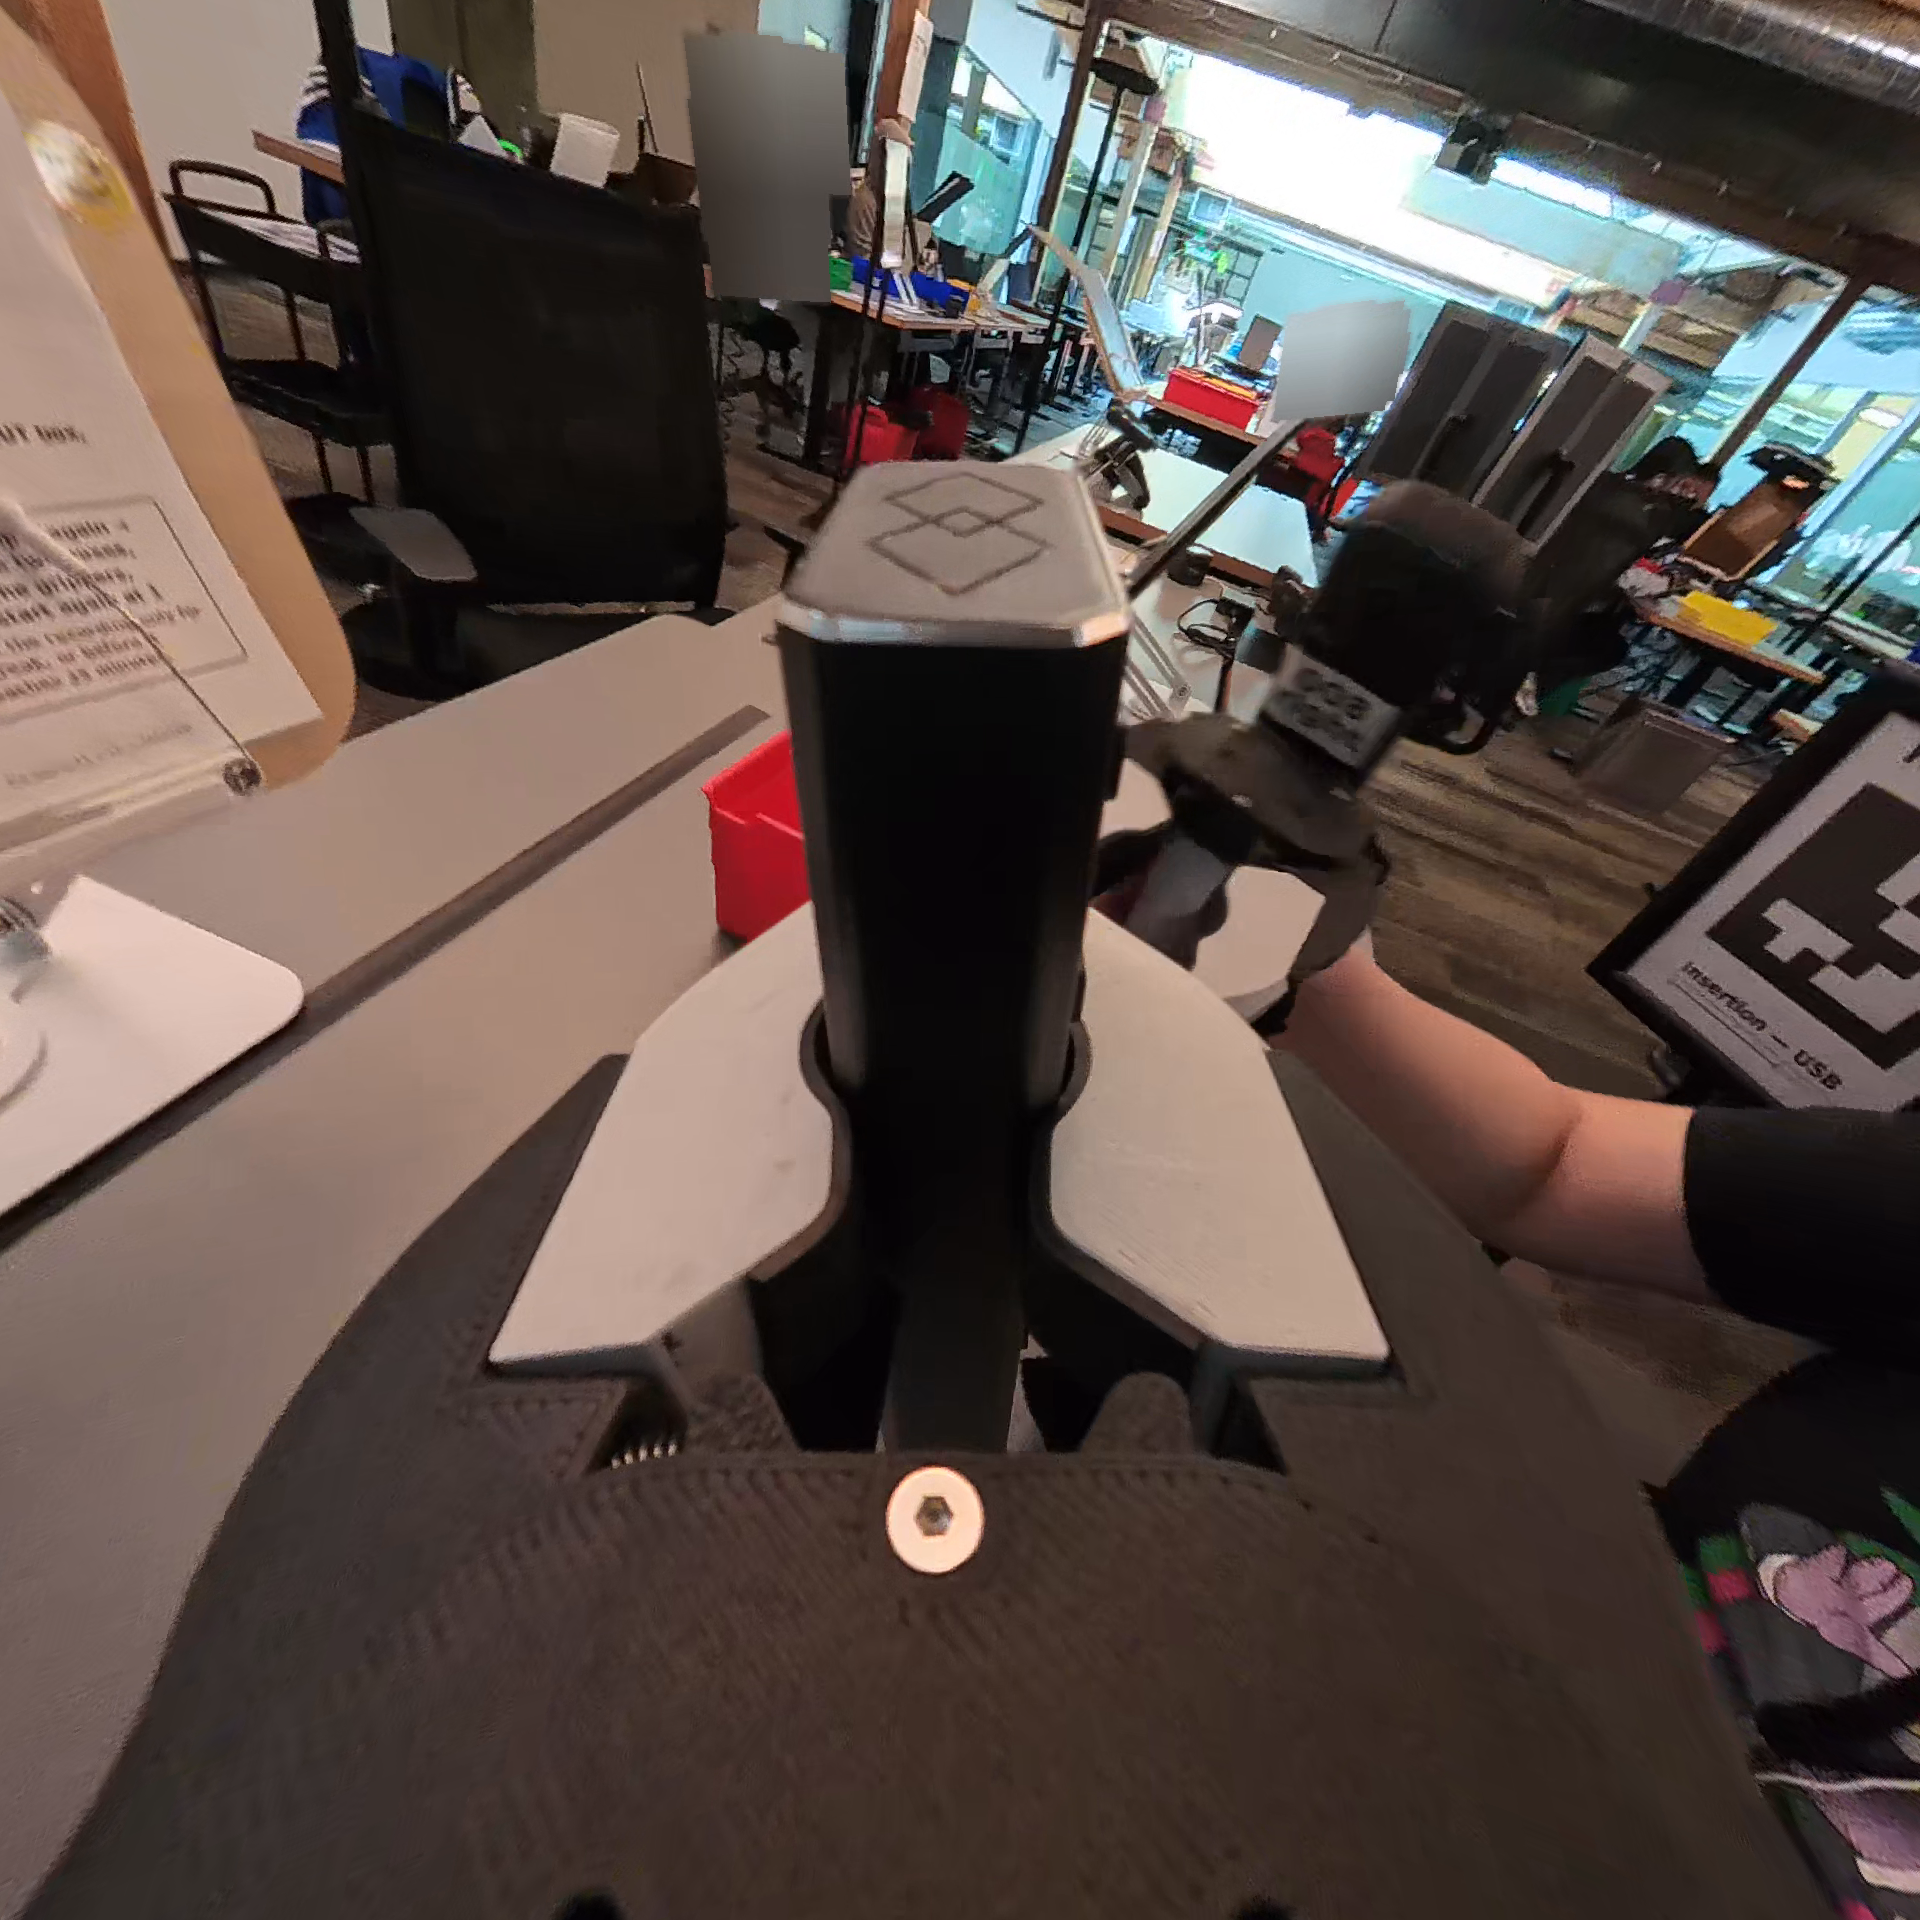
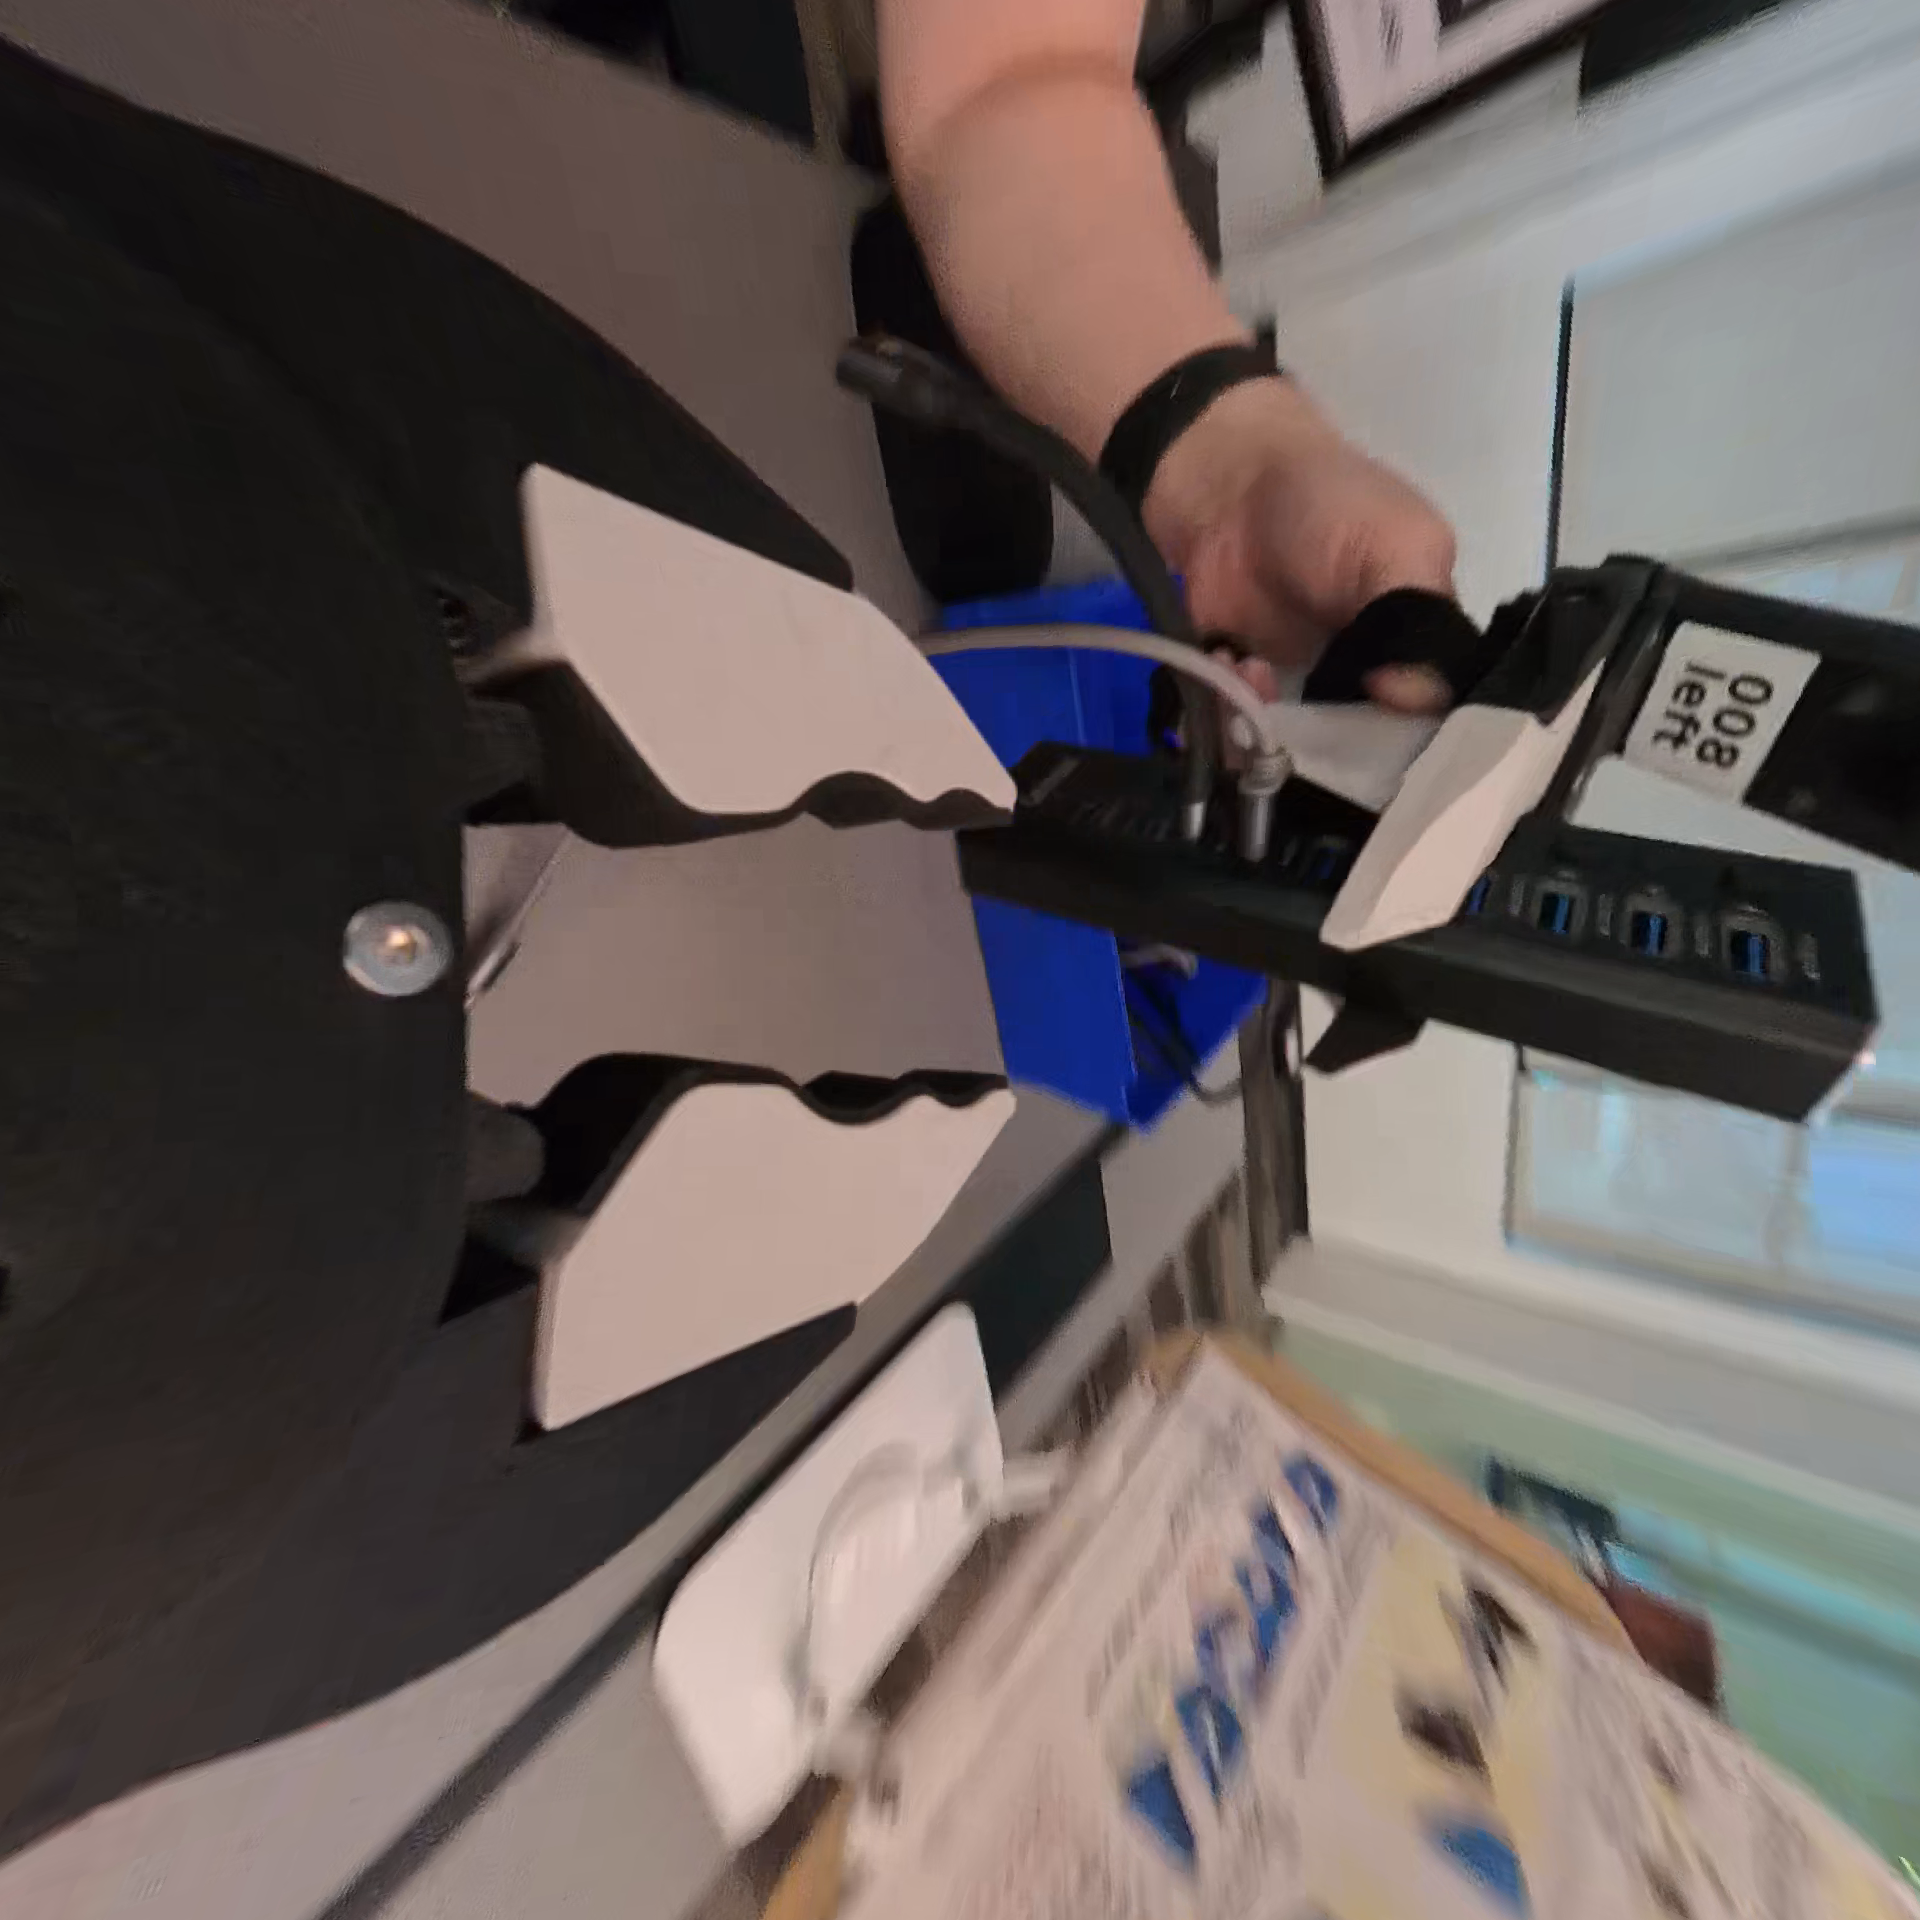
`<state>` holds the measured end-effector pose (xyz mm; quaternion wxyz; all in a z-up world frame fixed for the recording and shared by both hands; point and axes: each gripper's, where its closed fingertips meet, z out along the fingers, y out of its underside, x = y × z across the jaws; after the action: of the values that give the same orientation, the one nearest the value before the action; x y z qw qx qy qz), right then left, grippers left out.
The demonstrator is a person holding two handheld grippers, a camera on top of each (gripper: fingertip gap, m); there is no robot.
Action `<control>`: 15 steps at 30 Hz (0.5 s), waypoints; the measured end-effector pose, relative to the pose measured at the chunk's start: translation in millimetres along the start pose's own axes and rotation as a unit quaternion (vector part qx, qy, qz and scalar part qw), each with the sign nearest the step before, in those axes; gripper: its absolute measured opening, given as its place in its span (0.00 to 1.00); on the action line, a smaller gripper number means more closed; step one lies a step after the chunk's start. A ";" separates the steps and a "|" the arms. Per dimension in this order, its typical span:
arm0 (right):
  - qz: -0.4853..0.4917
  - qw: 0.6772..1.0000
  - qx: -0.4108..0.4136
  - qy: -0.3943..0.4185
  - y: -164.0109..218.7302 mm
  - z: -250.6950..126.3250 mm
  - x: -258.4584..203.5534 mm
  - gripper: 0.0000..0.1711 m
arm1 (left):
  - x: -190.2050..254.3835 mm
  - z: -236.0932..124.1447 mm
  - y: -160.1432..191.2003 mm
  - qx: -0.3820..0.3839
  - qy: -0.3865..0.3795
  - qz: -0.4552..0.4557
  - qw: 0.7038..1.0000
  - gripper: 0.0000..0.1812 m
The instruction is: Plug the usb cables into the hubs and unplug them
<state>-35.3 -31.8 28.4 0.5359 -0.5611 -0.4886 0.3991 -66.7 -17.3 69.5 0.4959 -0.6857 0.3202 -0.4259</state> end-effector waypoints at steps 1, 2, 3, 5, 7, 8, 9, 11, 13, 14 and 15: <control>0.020 0.999 -0.004 -0.032 5.1 13.0 -4.0 0.27 | -2.1 -1.6 5.6 0.000 0.002 -0.002 1.000 0.17; 0.040 0.997 -0.008 -0.069 9.9 23.9 -9.2 0.27 | -3.5 -3.3 10.6 -0.002 0.006 -0.001 1.000 0.17; 0.061 0.993 -0.004 -0.105 11.2 31.7 -14.1 0.27 | -4.2 -4.5 15.5 -0.007 0.010 0.002 1.000 0.17; 0.105 0.982 0.042 -0.153 -0.7 36.7 -16.7 0.28 | -7.2 -5.4 24.3 -0.029 0.011 0.007 0.999 0.17; 0.136 0.972 0.083 -0.174 -15.9 34.1 -10.0 0.27 | -9.4 -4.5 36.1 -0.061 0.011 0.012 0.998 0.17; 0.148 0.968 0.098 -0.175 -23.5 32.5 -4.3 0.28 | -9.5 -3.0 42.3 -0.077 0.014 0.014 0.997 0.17; 0.157 0.967 0.113 -0.168 -31.4 31.6 3.0 0.29 | -8.6 -0.1 47.9 -0.088 0.020 0.016 0.996 0.17; 0.173 0.964 0.125 -0.160 -41.2 34.0 12.6 0.31 | -4.5 8.2 58.1 -0.106 0.038 0.009 0.994 0.17; 0.188 0.959 0.100 -0.186 -37.8 41.9 6.5 0.38 | 0.1 17.6 67.5 -0.120 0.055 0.003 0.991 0.17; 0.201 0.956 0.085 -0.197 -33.6 46.3 2.8 0.38 | 2.0 22.0 72.9 -0.129 0.062 -0.001 0.990 0.17; 0.214 0.952 0.069 -0.207 -28.0 50.3 -0.6 0.35 | 3.8 26.3 78.5 -0.139 0.068 -0.005 0.988 0.17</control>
<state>-87.7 -23.3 50.8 0.3627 -0.5193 -0.4282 0.6445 -42.6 -33.6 -8.1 0.3704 -0.7194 0.4056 -0.4252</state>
